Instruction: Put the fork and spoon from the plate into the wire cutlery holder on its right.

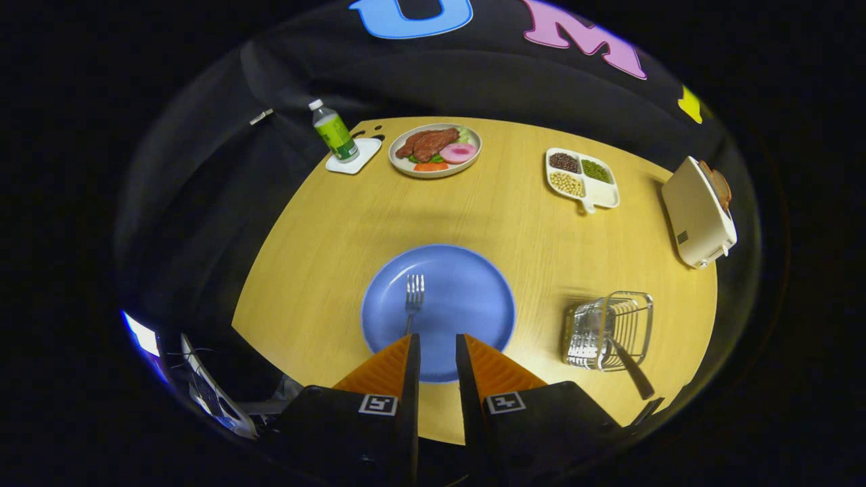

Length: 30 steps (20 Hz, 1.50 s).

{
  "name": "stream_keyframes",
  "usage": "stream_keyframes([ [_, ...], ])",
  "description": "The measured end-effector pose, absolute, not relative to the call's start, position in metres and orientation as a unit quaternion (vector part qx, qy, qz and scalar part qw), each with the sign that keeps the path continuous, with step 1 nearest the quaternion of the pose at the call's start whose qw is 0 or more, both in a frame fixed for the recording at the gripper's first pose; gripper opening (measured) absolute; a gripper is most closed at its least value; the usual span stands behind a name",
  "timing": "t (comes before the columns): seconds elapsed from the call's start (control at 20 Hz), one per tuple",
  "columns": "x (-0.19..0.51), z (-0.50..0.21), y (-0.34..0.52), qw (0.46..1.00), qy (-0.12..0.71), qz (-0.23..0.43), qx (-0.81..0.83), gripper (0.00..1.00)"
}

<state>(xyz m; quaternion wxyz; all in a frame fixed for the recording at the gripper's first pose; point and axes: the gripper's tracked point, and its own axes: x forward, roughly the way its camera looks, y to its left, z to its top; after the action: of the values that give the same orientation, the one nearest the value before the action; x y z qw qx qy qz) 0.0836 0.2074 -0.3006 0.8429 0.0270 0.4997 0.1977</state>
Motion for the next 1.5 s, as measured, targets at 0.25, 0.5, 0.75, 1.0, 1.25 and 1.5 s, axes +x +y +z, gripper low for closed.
stream_keyframes([
  [0.25,0.077,-0.352,0.24,0.821,0.538,0.189,0.012,0.33],
  [0.5,0.079,-0.395,0.25,0.808,0.566,0.161,0.02,0.33],
  [0.75,0.082,-0.415,0.255,0.801,0.578,0.153,0.005,0.33],
  [1.0,0.081,-0.4,0.26,0.792,0.581,0.187,0.036,0.08],
  [1.25,0.088,-0.36,0.244,0.806,0.553,0.201,0.067,0.08],
  [1.5,0.095,-0.309,0.206,0.82,0.524,0.205,0.099,0.08],
])
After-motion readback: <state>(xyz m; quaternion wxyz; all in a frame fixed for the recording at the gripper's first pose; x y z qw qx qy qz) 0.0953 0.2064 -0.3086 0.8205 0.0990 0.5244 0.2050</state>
